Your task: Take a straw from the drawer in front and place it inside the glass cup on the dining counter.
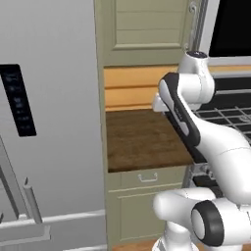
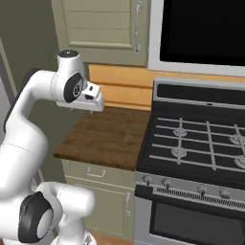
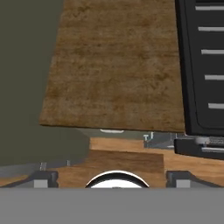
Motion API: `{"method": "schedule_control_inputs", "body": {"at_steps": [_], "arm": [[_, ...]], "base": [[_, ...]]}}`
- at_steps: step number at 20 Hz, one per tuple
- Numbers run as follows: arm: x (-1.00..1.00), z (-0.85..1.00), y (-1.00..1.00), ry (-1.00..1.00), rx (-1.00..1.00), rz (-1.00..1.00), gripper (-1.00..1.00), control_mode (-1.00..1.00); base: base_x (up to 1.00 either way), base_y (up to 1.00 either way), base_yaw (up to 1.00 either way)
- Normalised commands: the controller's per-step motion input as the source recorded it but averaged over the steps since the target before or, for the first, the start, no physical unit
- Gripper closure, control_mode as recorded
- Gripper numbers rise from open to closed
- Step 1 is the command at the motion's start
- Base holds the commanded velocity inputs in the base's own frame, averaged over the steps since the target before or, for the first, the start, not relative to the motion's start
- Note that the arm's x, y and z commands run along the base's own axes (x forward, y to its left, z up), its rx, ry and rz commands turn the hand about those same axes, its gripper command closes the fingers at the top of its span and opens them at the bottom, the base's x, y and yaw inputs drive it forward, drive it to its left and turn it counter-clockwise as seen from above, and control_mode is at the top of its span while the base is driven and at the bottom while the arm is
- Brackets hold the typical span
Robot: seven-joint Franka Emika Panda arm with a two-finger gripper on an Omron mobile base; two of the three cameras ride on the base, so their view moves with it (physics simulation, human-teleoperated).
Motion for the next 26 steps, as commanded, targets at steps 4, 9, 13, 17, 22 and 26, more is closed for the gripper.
{"method": "schedule_control_inputs", "body": {"at_steps": [4,9,13,17,22,26], "arm": [[0.0,0.0,0.0,0.0,0.0,0.0,-1.0,1.0],[0.0,0.0,0.0,0.0,0.0,0.0,-1.0,1.0],[0.0,0.0,0.0,0.0,0.0,0.0,-1.0,1.0],[0.0,0.0,0.0,0.0,0.0,0.0,-1.0,1.0],[0.0,0.0,0.0,0.0,0.0,0.0,-1.0,1.0],[0.0,0.0,0.0,0.0,0.0,0.0,-1.0,1.0]], "base": [[0.45,-0.63,0.6],[0.33,-0.65,0.63],[0.02,-0.68,0.65],[-0.37,-0.46,0.59],[-0.48,-0.58,0.46],[-0.55,-0.58,0.39]]}}
